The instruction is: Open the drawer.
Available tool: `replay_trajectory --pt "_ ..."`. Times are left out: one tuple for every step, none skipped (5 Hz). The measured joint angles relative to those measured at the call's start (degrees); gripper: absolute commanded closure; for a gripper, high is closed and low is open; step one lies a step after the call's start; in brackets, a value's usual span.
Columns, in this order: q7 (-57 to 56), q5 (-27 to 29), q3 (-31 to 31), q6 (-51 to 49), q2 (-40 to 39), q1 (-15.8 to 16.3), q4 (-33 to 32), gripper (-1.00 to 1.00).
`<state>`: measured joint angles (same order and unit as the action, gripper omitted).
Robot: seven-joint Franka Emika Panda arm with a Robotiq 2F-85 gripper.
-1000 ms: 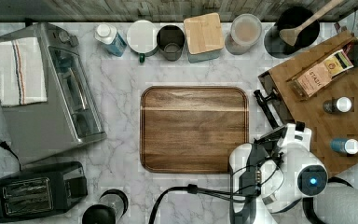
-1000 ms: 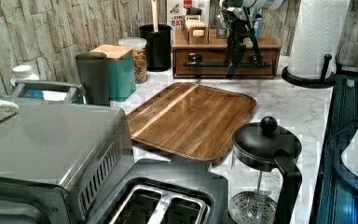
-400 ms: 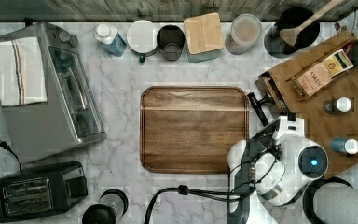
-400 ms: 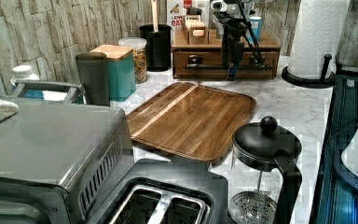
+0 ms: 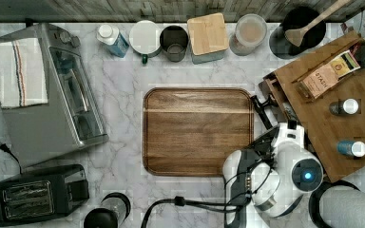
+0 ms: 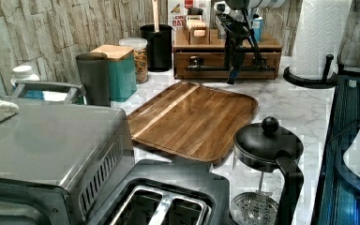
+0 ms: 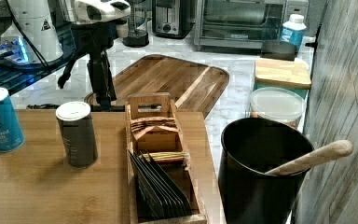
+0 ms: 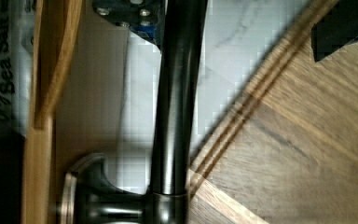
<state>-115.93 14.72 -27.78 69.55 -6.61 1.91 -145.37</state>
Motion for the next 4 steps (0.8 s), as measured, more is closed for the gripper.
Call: replay_trajectory --pt "5.1 0.0 0.2 0.9 4.8 1.9 -5.4 -1.0" --pt "5.3 0.0 2.2 0.6 10.1 2.2 -11.0 -1.0" --pt "10.2 0.3 4.2 0.6 14.4 3.5 -15.3 -1.0" --pt "20.0 0.3 6.5 -0.3 16.9 4.2 -17.3 -1.0"
